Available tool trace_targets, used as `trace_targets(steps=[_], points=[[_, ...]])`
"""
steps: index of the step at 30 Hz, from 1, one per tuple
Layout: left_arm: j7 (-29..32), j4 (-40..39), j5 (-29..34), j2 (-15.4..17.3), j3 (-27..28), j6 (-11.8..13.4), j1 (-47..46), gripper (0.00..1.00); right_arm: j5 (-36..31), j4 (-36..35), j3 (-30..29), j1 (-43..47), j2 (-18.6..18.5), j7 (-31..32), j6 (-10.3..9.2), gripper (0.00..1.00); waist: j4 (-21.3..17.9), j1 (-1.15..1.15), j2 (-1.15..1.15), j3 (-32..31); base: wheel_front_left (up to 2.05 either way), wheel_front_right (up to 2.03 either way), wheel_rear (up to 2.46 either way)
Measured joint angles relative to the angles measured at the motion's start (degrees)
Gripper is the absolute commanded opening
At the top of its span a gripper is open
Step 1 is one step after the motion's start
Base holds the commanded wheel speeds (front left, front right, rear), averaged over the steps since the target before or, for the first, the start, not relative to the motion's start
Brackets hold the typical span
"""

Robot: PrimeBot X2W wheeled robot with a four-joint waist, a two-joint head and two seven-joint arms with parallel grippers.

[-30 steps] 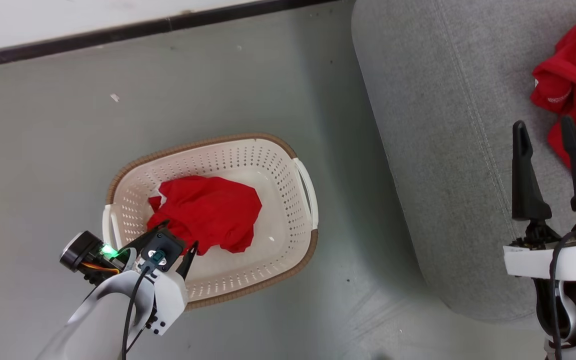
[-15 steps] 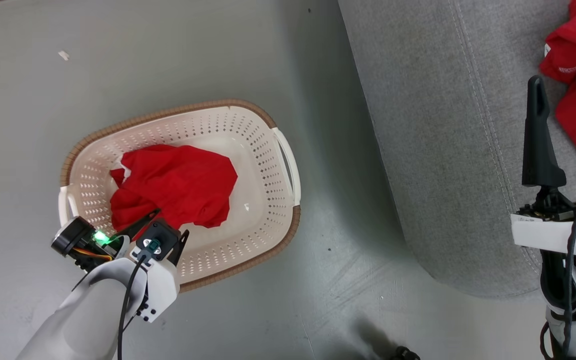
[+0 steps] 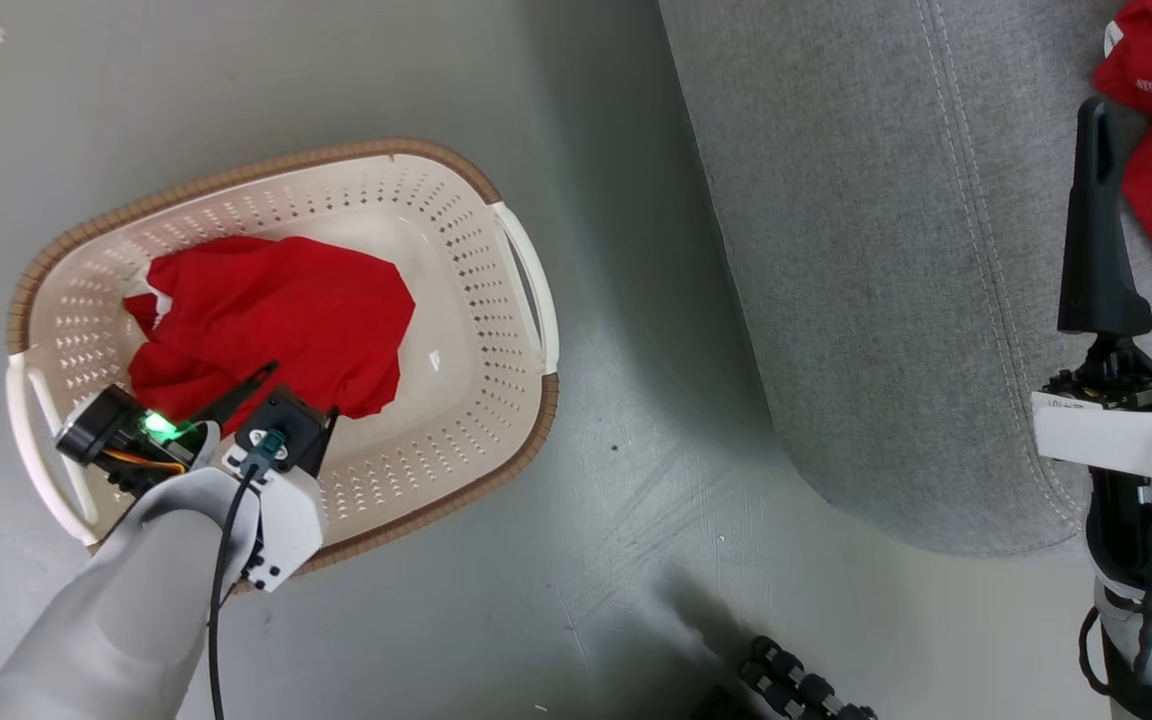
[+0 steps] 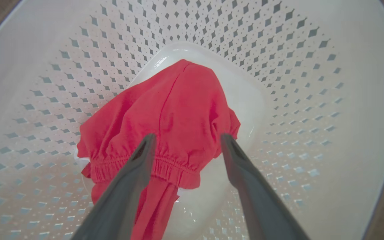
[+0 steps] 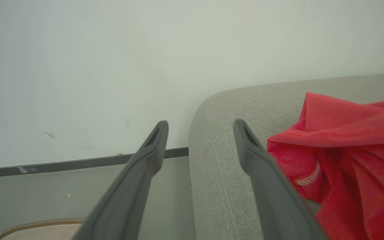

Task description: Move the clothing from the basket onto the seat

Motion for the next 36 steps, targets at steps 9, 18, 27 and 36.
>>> trace_targets(steps=[9, 18, 27, 36], points=[[-0.6, 2.8, 0.4, 0.5, 0.6, 1.3, -2.6, 1.00, 1.3, -0.6, 0.6, -2.3, 0.0, 0.0, 0.00, 1.00, -2.0, 0.00, 0.00, 4.0, 0.00, 0.00, 0.00], [-1.2, 5.2, 1.2, 2.4, 2.3, 5.1, -5.6, 1.00, 2.5, -0.6, 0.6, -4.4, 0.0, 0.0, 0.00, 1.00, -3.3, 0.00, 0.00, 7.2, 0.00, 0.00, 0.00], [-1.3, 7.5, 1.5, 3.2, 3.0, 6.6, -7.4, 0.54, 3.5, -0.4, 0.8, -6.7, 0.0, 0.0, 0.00, 1.00, -4.0, 0.00, 0.00, 9.3, 0.00, 0.00, 0.00], [-3.3, 7.1, 1.3, 1.9, 2.9, 6.4, -8.9, 0.00, 4.4, 1.1, 0.7, -8.2, 0.0, 0.0, 0.00, 1.00, -4.5, 0.00, 0.00, 9.9, 0.00, 0.00, 0.00]])
